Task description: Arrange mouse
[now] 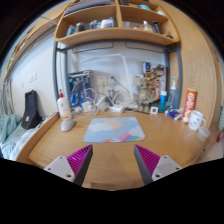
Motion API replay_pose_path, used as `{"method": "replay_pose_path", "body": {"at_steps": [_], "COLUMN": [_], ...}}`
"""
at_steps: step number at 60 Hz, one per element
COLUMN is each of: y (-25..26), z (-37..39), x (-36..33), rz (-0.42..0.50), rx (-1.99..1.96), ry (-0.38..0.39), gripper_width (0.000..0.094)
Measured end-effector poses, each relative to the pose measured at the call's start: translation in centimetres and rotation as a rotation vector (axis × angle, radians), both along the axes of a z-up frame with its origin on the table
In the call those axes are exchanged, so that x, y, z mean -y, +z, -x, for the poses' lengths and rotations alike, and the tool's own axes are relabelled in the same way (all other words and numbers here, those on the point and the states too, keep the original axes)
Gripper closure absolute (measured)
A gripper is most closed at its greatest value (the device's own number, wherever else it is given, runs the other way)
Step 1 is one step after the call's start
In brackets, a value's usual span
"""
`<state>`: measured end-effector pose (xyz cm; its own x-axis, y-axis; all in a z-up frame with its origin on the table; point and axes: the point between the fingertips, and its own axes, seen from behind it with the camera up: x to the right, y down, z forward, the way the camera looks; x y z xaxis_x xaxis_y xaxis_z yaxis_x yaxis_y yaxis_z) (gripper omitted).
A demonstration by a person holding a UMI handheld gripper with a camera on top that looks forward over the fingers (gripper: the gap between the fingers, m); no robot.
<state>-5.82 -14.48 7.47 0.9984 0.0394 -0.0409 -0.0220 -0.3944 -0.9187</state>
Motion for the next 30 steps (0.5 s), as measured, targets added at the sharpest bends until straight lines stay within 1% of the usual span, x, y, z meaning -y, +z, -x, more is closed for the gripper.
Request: {"method": "replay_pose_path", "body": {"at_steps": [8,16,22,30], "y": [-2.2,-3.1,-3.8,-4.4], "z": [8.7,15.4,19.7,23.0], "x": [-0.9,-3.4,-6.2,-11.2], "rz": [0.035,0.062,0.095,0.121], "rx": [-0.026,-0.017,-0.036,-0.068], "ry": [0.092,0.139,0.154,0.129], "gripper_width": [0.0095,0.0093,0.0092,0.0095]}}
